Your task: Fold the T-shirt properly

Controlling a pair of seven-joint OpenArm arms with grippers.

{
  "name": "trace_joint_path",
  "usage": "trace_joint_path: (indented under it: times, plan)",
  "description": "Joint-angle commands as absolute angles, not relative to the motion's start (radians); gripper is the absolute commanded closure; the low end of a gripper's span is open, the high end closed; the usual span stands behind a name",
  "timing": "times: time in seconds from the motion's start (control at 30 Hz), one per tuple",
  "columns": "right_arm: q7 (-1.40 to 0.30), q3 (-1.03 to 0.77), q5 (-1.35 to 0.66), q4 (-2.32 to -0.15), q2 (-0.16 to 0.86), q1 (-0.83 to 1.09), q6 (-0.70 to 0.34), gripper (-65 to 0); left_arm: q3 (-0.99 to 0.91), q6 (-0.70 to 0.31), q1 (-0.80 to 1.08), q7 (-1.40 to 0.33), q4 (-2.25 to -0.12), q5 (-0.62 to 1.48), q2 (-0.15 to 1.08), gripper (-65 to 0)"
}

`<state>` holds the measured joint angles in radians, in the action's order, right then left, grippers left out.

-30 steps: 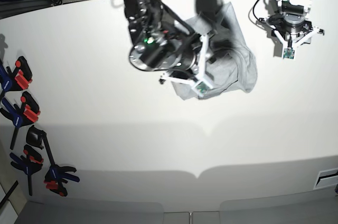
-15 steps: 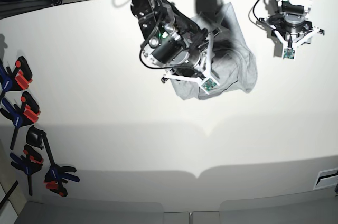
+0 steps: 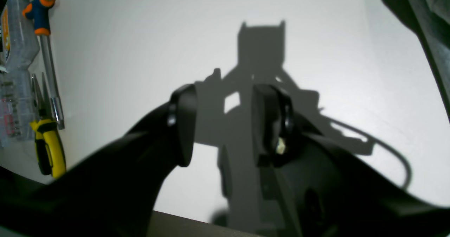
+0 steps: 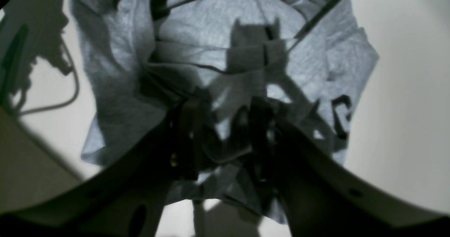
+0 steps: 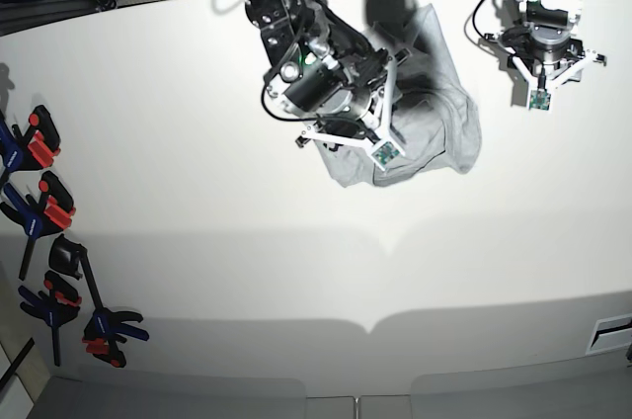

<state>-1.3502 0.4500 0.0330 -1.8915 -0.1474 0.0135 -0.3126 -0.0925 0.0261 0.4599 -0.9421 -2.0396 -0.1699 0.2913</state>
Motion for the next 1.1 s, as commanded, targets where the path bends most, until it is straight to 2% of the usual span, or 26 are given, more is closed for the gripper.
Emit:
trace_joint_path:
  times: [0.0,0.03,0.13,0.2,0.43,0.57,0.7,0.83,1.07]
  plan:
    - [-1.33,0.452,0.037,-1.907,-0.157,-0.002,-0.297,-20.1,-0.096,0.035,0.46,-0.926,-2.055,-0.183,0.3,-23.9]
    - [-1.33,0.452,0.051,-1.907,-0.157,-0.001,-0.287,-16.5,-0.096,0.035,0.46,-0.926,-2.055,-0.183,0.3,-23.9]
    - [-1.331,0.452,0.049,-1.907,-0.157,-0.001,-0.281,0.0,-0.096,0.035,0.46,-0.926,-2.055,-0.183,0.3,-23.9]
    - [-1.331,0.452,0.025,-1.907,-0.157,0.0,-0.292,0.0,-0.096,0.035,0.46,-0.926,-2.055,-0.183,0.3,-23.9]
    - [-1.357,0.535,-0.222,-1.917,-0.157,0.083,-0.437,0.0,-0.097,0.034,0.459,-0.918,-2.055,-0.215,0.3,-23.9]
    - [-1.356,0.634,-0.229,-1.984,-0.157,0.134,-0.438,0.0,-0.098,0.043,0.459,-0.919,-2.055,-0.299,0.312,-23.9]
    - [-1.34,0.706,-0.239,-2.072,-0.147,0.17,-0.438,0.0,-0.098,0.093,0.459,-0.942,-2.055,-0.377,0.384,-23.9]
    - [-1.332,0.725,-0.33,-2.109,-0.136,0.178,-0.438,0.0,-0.098,0.155,0.458,-0.969,-2.055,-0.44,0.462,-23.9]
    - [-1.349,0.725,-0.406,-2.109,-0.136,0.178,-0.465,0.0,-0.098,0.162,0.457,-1.002,-2.056,-0.441,0.527,-23.9]
